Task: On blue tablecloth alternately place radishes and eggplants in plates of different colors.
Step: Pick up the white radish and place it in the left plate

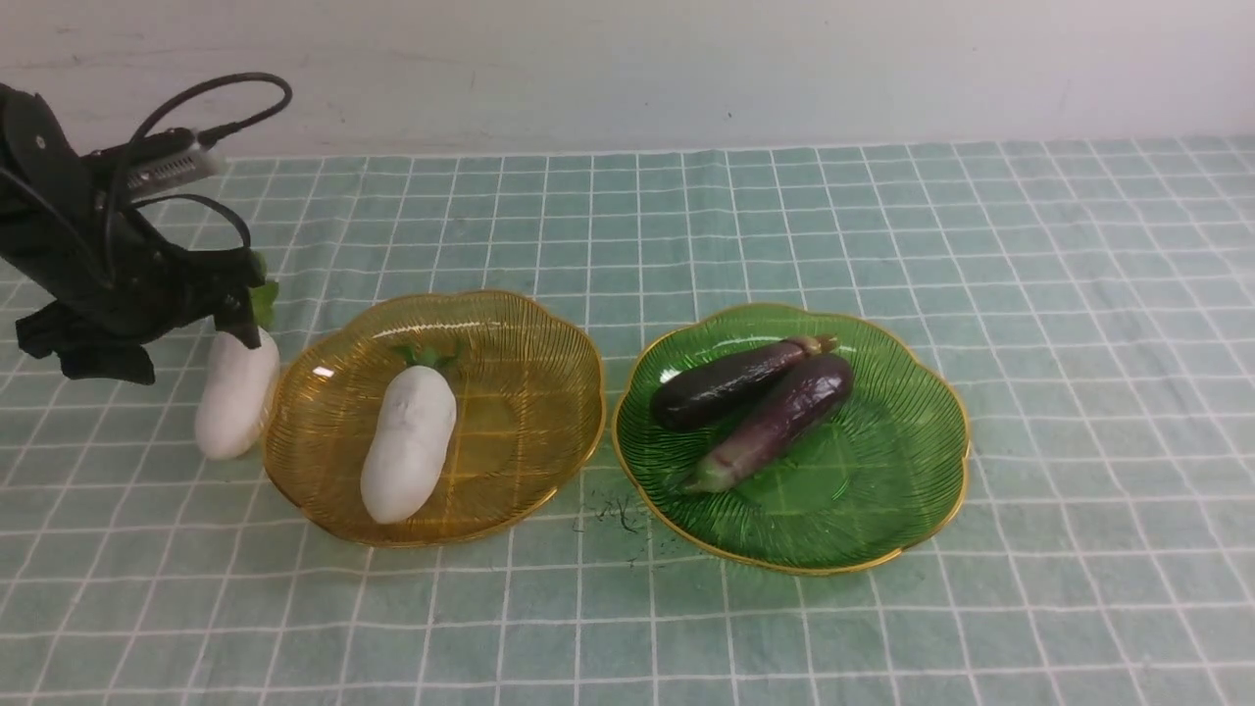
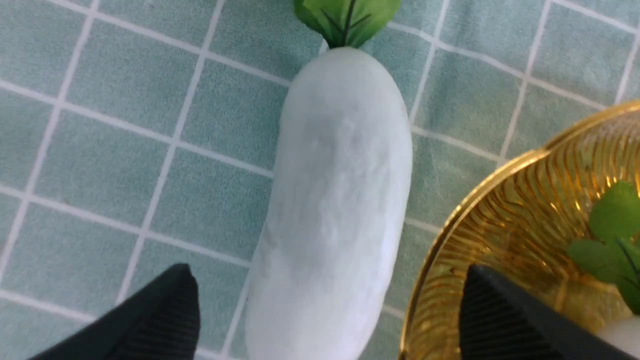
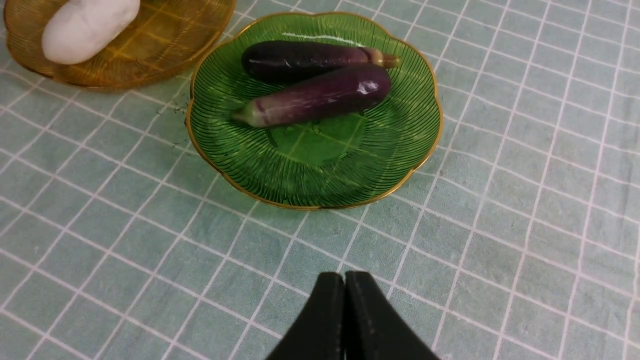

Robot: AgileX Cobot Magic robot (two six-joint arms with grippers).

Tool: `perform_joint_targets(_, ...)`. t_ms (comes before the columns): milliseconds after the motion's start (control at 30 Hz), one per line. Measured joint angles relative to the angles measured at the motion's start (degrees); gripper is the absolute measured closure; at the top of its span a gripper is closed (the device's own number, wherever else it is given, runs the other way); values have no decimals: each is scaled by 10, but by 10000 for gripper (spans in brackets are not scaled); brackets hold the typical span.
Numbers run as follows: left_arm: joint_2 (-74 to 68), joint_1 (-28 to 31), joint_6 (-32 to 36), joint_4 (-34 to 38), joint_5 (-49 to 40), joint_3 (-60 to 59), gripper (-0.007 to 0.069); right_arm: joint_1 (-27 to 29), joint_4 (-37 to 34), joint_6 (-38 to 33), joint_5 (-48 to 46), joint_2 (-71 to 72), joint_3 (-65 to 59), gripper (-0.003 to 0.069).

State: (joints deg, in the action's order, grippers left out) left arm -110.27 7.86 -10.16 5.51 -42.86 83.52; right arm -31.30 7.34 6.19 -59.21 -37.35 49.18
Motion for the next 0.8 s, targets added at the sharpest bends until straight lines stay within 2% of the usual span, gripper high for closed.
perform_joint_targets(267, -65, 0, 13, -2, 87, 0, 35, 0, 0, 18, 0, 0, 0, 674)
perform_joint_targets(367, -82, 0, 13, -1, 101, 0, 89, 0, 0, 21, 0, 0, 0, 674)
perform_joint_targets(467, -91, 0, 13, -1, 103, 1, 198, 0, 0, 22, 0, 0, 0, 674)
perform_joint_targets(667, -76, 5, 17, -1, 47, 10, 201, 0, 0, 22, 0, 0, 0, 674)
perform_joint_targets(800, -4, 8, 26, -1, -35, 24, 201, 0, 0, 22, 0, 0, 0, 674)
